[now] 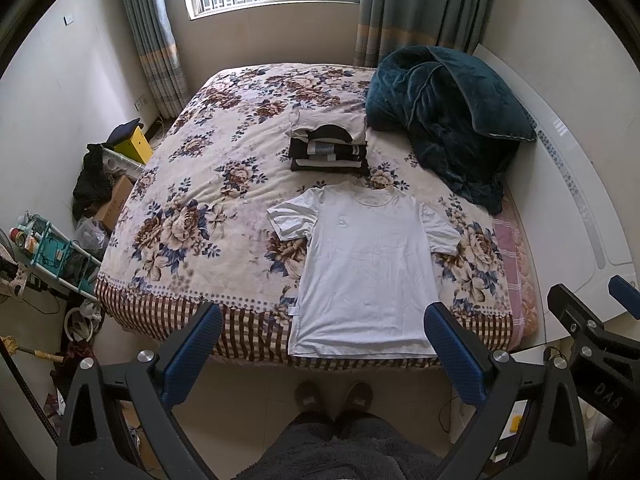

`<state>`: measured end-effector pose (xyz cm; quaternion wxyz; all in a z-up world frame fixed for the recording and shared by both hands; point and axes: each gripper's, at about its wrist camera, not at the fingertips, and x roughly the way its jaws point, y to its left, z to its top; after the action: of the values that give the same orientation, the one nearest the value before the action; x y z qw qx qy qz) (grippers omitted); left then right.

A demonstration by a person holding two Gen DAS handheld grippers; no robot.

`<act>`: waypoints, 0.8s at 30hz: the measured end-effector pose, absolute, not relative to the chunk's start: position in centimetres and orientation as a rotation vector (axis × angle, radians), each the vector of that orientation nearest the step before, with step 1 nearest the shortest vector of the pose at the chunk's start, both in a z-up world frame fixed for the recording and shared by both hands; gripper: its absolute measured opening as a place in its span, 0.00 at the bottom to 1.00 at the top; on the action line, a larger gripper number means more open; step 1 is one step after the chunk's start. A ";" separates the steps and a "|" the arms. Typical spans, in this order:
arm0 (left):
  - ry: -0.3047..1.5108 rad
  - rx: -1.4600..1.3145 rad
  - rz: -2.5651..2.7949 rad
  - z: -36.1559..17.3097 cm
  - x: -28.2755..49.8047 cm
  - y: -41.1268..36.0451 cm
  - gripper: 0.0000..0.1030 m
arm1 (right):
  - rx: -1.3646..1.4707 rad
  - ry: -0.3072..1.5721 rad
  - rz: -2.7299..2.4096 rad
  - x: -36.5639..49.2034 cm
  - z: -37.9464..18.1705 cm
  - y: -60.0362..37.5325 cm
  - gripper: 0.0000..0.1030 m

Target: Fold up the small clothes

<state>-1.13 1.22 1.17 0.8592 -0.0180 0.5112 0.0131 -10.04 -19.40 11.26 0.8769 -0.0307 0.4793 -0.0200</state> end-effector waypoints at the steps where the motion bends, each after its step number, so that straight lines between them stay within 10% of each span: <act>1: 1.072 -0.039 0.028 1.2 -1.2 1.3 1.00 | -0.064 1.000 -0.042 -10.2 11.3 -19.6 1.00; 24: 1.058 -0.033 0.031 1.5 -1.7 1.0 1.00 | -0.069 0.999 -0.043 -10.5 11.5 -19.3 1.00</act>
<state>-1.74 0.97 1.45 0.8630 -0.0159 0.5048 0.0149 -10.46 -19.27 11.46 0.8771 -0.0332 0.4787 -0.0207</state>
